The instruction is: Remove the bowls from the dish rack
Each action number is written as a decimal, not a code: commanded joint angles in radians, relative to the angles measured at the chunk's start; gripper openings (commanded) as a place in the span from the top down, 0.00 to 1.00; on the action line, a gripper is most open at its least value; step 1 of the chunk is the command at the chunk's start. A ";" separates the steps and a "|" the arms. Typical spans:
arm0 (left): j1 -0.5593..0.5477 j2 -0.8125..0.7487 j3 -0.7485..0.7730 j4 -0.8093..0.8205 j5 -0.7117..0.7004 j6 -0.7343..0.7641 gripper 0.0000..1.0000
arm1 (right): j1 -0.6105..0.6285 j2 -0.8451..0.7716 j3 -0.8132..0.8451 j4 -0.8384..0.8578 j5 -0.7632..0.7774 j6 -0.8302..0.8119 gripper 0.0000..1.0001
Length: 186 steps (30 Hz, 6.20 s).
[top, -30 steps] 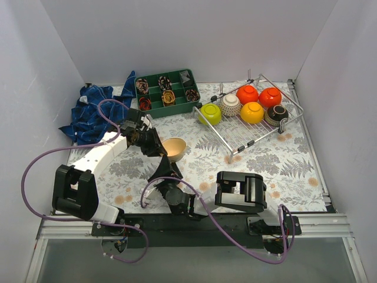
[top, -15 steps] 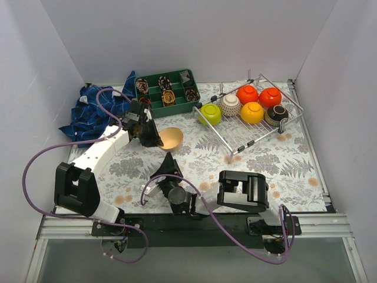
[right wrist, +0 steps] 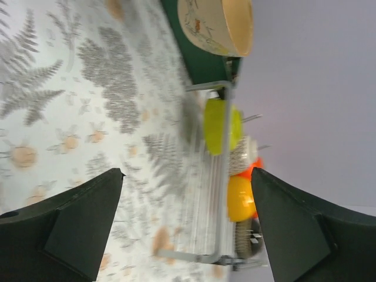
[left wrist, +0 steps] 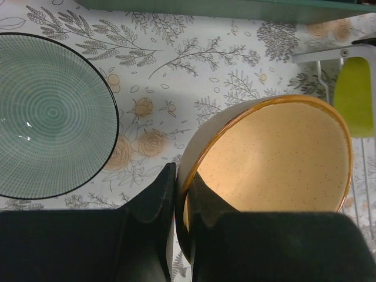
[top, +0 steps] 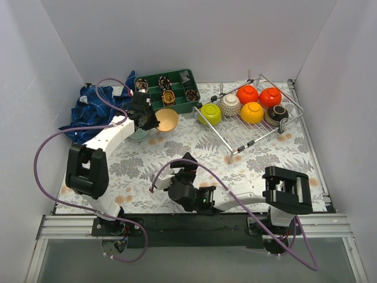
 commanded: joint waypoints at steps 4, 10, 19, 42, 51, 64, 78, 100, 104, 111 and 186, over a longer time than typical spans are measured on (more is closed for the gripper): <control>-0.003 0.055 -0.016 0.178 -0.031 0.033 1.00 | -0.052 -0.142 0.120 -0.702 -0.247 0.770 0.02; -0.003 0.140 -0.016 0.233 -0.025 0.047 1.00 | -0.144 -0.291 0.064 -0.761 -0.430 0.934 0.01; -0.003 0.215 -0.029 0.278 -0.036 0.077 1.00 | -0.338 -0.503 -0.028 -0.777 -0.605 1.071 0.01; -0.018 -0.204 -0.134 0.102 0.096 0.073 0.07 | -0.821 -0.598 0.073 -0.855 -0.669 0.939 0.02; -0.018 -0.639 -0.353 0.000 0.049 0.070 0.02 | -1.046 -0.403 0.222 -0.763 -0.681 0.756 0.02; -0.018 -0.864 -0.643 0.046 0.009 0.014 0.02 | -1.123 0.000 0.491 -0.715 -0.619 0.324 0.01; -0.020 -0.798 -0.628 0.052 -0.016 0.050 0.02 | -1.125 0.232 0.534 -0.594 -0.539 0.121 0.01; -0.020 -0.781 -0.620 0.048 -0.013 0.051 0.02 | -1.120 0.163 0.531 -0.559 -0.542 0.089 0.02; -0.020 -0.776 -0.619 0.043 -0.013 0.053 0.02 | -1.126 0.171 0.531 -0.528 -0.547 0.097 0.02; -0.018 -0.775 -0.620 0.034 -0.016 0.054 0.02 | -1.139 0.220 0.520 -0.507 -0.553 0.083 0.03; -0.041 -0.634 -0.392 0.272 0.392 0.030 0.02 | -1.013 -0.530 0.207 -0.514 -1.463 1.263 0.75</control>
